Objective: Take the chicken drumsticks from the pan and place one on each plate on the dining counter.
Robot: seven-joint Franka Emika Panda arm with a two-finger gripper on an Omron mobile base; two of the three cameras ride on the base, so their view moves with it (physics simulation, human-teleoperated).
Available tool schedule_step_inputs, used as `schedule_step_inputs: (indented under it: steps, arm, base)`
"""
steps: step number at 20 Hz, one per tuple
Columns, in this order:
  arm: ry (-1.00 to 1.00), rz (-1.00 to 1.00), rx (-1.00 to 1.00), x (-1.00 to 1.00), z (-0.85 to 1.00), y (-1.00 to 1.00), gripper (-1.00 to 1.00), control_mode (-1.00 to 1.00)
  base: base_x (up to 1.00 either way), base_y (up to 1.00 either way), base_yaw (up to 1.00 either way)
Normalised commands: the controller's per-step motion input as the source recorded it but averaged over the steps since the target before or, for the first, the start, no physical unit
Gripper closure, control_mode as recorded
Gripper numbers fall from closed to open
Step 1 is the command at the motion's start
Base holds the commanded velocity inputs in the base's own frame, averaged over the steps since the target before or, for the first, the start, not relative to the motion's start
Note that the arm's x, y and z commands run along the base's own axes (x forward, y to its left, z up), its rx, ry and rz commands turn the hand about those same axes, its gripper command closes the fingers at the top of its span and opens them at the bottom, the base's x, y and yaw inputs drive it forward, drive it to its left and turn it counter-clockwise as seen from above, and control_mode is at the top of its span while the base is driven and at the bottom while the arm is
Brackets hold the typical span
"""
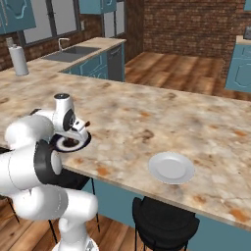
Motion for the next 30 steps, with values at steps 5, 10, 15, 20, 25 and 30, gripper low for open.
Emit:
schedule_step_inputs:
  steps: [5, 10, 15, 20, 25, 30]
  arm:
    - [0.00, 0.06, 0.02, 0.53, -0.31, 0.29, 1.00, -1.00]
    - [0.00, 0.04, 0.03, 0.47, -0.36, 0.25, 1.00, -1.00]
    - [0.00, 0.03, 0.01, 0.30, -0.43, 0.36, 1.00, -1.00]
    - [0.00, 0.00, 0.00, 0.29, -0.38, 0.35, 1.00, -1.00]
    - [0.00, 0.02, 0.02, 0.18, -0.41, 0.05, 1.00, -1.00]
    - [-0.02, 0.01, 0.05, -0.04, -0.17, 0.00, -1.00, -1.00]
  base:
    - [0.00, 0.00, 0.00]
    - [0.00, 0.00, 0.00]
    - [0.00, 0.00, 0.00]
    - [0.00, 0.00, 0.00]
    - [0.00, 0.00, 0.00]
    - [0.00, 0.00, 0.00]
